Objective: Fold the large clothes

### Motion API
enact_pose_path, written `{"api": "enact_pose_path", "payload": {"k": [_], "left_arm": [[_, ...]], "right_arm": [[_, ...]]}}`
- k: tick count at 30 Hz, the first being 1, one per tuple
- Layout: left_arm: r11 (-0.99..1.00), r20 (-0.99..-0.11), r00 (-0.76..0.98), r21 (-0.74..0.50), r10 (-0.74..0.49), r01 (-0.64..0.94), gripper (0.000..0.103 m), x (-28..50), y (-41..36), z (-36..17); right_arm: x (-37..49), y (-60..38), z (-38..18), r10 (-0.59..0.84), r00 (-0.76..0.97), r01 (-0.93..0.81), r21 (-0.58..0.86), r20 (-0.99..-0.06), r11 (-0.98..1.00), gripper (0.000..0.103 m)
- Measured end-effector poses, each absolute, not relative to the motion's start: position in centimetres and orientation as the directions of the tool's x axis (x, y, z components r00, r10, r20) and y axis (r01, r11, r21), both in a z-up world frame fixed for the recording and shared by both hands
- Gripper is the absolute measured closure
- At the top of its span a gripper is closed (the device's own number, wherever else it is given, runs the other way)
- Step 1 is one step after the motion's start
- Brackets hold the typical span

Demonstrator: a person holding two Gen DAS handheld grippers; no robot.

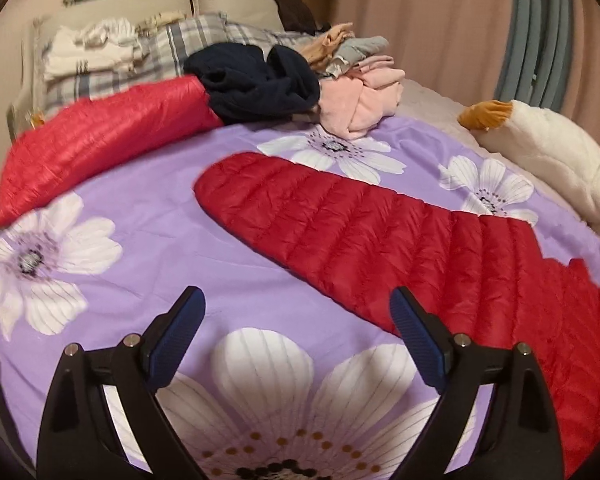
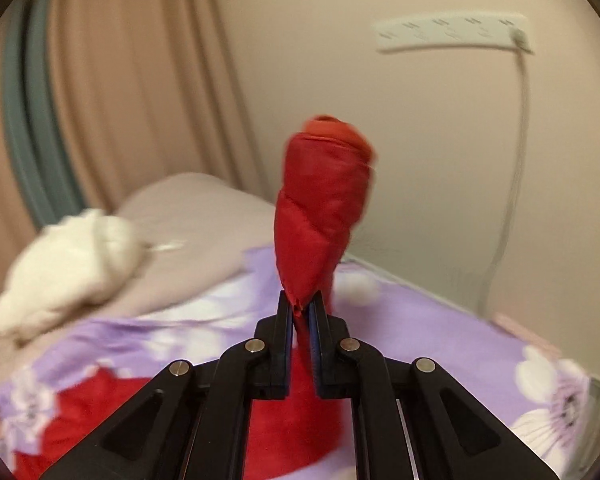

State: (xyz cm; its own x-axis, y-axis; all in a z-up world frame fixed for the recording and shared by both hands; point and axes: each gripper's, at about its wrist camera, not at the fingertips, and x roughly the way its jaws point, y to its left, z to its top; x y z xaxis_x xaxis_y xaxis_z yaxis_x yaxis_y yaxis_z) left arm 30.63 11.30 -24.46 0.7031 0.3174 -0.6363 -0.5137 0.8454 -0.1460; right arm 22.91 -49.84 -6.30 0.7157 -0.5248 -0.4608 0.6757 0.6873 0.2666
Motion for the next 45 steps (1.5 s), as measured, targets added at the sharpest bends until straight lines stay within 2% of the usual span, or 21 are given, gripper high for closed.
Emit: {"api": "enact_pose_path", "payload": {"k": [3,6,9,12,18,21,23,25,26,28,30,33,37,41,42,43,44,45], "left_arm": [[0.833,-0.700,0.693,-0.274,0.170,-0.481,0.010,32.5,12.4,-25.7],[0.822,-0.708,0.696,-0.324,0.117,-0.468,0.011,34.3,12.8,-26.8],[0.797,-0.759,0.649,-0.356,0.058,-0.488,0.039,36.7,13.6,-28.8],[0.795,-0.752,0.639,-0.285,0.161,-0.535,0.061,37.5,13.5,-28.6],[0.774,-0.737,0.658,-0.323,0.155,-0.544,0.072,37.6,14.3,-29.0],[0.771,-0.736,0.655,-0.314,0.170,-0.553,0.077,37.4,14.4,-29.0],[0.769,-0.734,0.654,-0.308,0.183,-0.560,0.079,37.5,14.2,-29.1],[0.765,-0.731,0.656,-0.311,0.187,-0.564,0.080,37.4,14.2,-29.1],[0.765,-0.730,0.657,-0.312,0.187,-0.564,0.080,37.3,14.2,-29.2],[0.764,-0.730,0.659,-0.315,0.184,-0.562,0.079,37.3,14.2,-29.2],[0.765,-0.729,0.659,-0.315,0.184,-0.562,0.079,37.3,14.2,-29.2],[0.767,-0.730,0.656,-0.307,0.191,-0.564,0.079,37.3,14.2,-29.1],[0.767,-0.733,0.647,-0.289,0.207,-0.573,0.077,37.3,14.0,-29.1],[0.770,-0.736,0.638,-0.266,0.227,-0.580,0.077,37.5,13.8,-29.1],[0.769,-0.735,0.639,-0.268,0.226,-0.580,0.077,37.5,13.8,-29.1],[0.768,-0.734,0.641,-0.272,0.223,-0.579,0.077,37.5,13.9,-29.2],[0.767,-0.733,0.643,-0.276,0.222,-0.579,0.077,37.5,13.9,-29.2],[0.766,-0.731,0.645,-0.279,0.222,-0.579,0.077,37.5,13.9,-29.2]], "right_arm": [[25.5,-45.1,-5.4,-0.444,0.787,0.578,0.261,-0.429,0.773,0.094],[26.7,-41.2,-5.1,-0.375,0.835,0.491,0.238,-0.403,0.838,0.094],[26.7,-38.8,-4.8,-0.368,0.850,0.459,0.188,-0.377,0.868,0.097],[27.4,-38.4,-4.9,-0.349,0.853,0.445,0.192,-0.388,0.875,0.097],[30.0,-36.3,-7.7,-0.314,0.837,0.396,0.101,-0.449,0.913,0.097],[31.8,-36.7,-11.1,-0.319,0.777,0.393,0.023,-0.543,0.919,0.087],[32.9,-36.5,-12.7,-0.356,0.718,0.401,-0.063,-0.598,0.914,0.070],[33.0,-36.7,-14.6,-0.410,0.690,0.408,-0.147,-0.597,0.901,0.049],[32.7,-37.0,-15.2,-0.424,0.685,0.412,-0.165,-0.593,0.896,0.044],[32.3,-37.6,-16.5,-0.429,0.684,0.422,-0.160,-0.590,0.892,0.028],[32.1,-38.2,-17.2,-0.412,0.692,0.419,-0.135,-0.592,0.898,0.019],[33.1,-38.7,-18.7,-0.361,0.684,0.380,-0.113,-0.634,0.918,0.017],[35.6,-36.7,-21.1,-0.352,0.653,0.299,-0.198,-0.671,0.933,0.017],[39.1,-35.4,-24.0,-0.470,0.582,0.300,-0.362,-0.664,0.882,0.017],[39.7,-35.7,-24.1,-0.487,0.570,0.331,-0.358,-0.662,0.873,0.023],[39.9,-36.3,-23.9,-0.474,0.573,0.357,-0.317,-0.668,0.879,0.046],[40.0,-36.9,-23.7,-0.471,0.566,0.392,-0.281,-0.676,0.876,0.061],[40.0,-37.6,-23.3,-0.482,0.545,0.448,-0.248,-0.686,0.859,0.087]]}}
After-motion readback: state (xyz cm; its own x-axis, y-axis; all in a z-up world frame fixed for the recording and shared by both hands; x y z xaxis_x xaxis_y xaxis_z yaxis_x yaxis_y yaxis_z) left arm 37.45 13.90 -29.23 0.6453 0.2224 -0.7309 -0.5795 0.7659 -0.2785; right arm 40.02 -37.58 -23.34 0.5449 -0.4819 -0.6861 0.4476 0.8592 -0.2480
